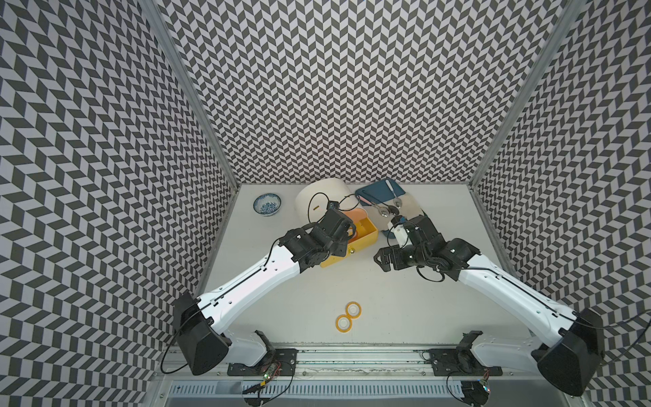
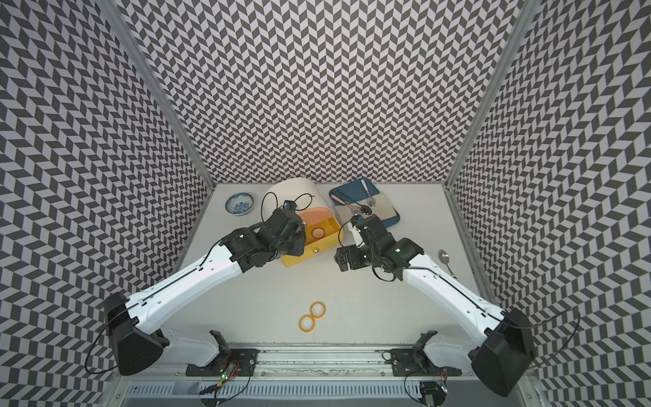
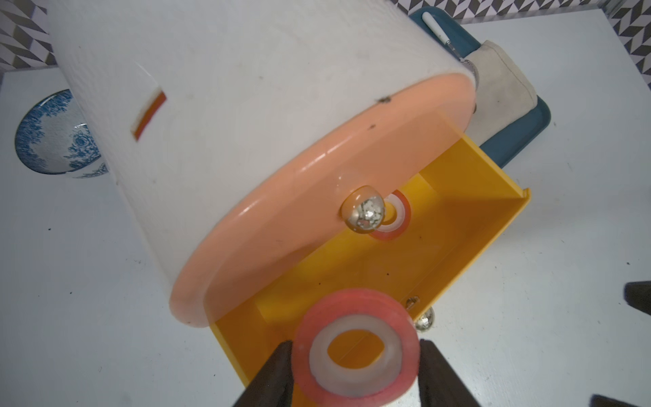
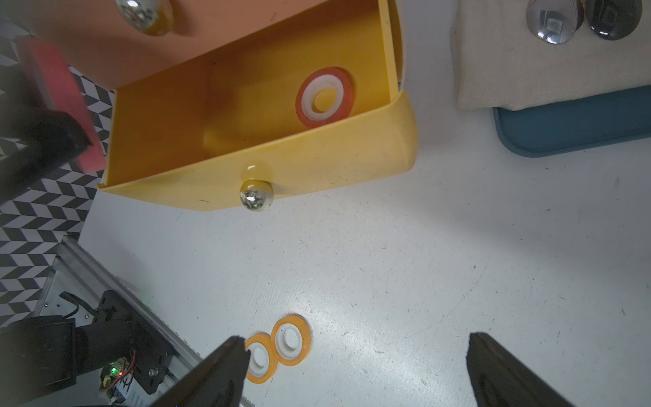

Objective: Place the transparent tape into the drawer according to color
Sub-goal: Place the tape in the drawer.

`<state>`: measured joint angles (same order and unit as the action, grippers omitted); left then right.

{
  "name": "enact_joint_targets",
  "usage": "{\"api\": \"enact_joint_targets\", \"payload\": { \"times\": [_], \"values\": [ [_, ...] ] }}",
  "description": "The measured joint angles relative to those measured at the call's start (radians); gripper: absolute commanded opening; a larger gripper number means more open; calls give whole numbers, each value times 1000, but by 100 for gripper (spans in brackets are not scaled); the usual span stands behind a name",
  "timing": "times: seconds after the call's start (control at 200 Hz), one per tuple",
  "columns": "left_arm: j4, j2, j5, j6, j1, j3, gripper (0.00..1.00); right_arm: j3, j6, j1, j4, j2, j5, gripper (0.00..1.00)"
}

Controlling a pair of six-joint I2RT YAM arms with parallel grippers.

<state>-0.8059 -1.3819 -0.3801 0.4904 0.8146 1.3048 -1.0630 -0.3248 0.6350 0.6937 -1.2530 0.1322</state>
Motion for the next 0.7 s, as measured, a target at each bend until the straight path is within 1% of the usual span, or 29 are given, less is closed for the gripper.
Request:
{"api": "enact_joint_targets", "payload": {
  "times": [0.08, 0.155, 0.225, 0.29, 0.355, 0.411, 0.506, 0.621, 0.701],
  "values": [
    [21, 0, -25, 0, 0, -29, 41, 2, 0, -3, 0, 0, 0, 100],
    [34, 0, -44, 0, 0, -54, 44, 2, -1, -3, -3, 0, 0, 100],
    [46, 0, -61, 0, 0, -71, 56, 2, -1, -3, -7, 0, 1, 100],
    [55, 0, -74, -2, -2, -82, 70, 2, -1, -3, -9, 0, 4, 100],
    [59, 0, -83, 1, -2, -87, 79, 2, -1, -3, -10, 0, 6, 100],
    [64, 2, -89, -6, -3, -87, 85, 2, 0, -3, -12, 0, 10, 100],
    [72, 10, -95, -5, -4, -86, 89, 2, 1, -3, -19, 0, 24, 100],
    [74, 36, -93, -3, -4, -82, 91, 20, 3, -3, -61, 0, 52, 100],
    [80, 71, -85, -4, -4, -76, 91, 58, 2, -3, -111, 3, 69, 98]
  ]
}}
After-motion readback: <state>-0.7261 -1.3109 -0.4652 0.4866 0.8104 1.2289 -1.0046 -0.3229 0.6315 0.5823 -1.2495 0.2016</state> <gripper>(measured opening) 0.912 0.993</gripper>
